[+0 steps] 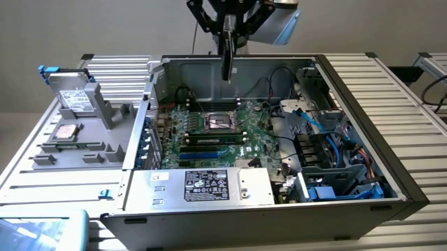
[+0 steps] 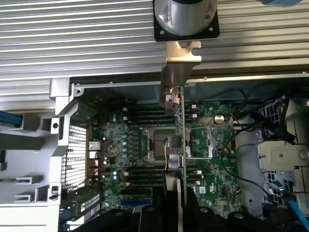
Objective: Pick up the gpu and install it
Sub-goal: 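Pick up the gpu and move the gpu toward the slot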
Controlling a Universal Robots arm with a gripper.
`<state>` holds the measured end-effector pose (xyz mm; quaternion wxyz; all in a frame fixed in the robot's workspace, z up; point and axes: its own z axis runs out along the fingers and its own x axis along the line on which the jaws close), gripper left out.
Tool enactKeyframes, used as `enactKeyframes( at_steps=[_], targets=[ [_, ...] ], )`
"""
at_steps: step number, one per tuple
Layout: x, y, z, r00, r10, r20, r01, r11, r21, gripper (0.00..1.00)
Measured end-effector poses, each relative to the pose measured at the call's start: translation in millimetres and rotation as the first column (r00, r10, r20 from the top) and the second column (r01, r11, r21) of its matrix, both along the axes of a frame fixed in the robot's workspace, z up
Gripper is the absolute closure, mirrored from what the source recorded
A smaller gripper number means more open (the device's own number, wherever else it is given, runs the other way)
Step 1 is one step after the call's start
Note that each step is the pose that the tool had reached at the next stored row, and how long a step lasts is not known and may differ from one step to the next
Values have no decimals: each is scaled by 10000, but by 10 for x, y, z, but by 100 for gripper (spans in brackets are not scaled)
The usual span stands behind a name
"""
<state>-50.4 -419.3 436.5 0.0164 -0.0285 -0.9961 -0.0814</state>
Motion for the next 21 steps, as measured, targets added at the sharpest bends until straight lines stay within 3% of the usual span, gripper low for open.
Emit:
enactKeyframes(
  at_steps=[7,13,17,21],
  targets=[
    [258,-1,-26,10000,16,0,-16,10000,-74,71],
    [352,-3,-62,10000,59,0,-59,9999,-115,71],
    [432,-3,-67,10000,63,-4,-63,9999,-117,71],
    [432,-2,-67,10000,62,-4,-62,9999,-116,71]
  ],
)
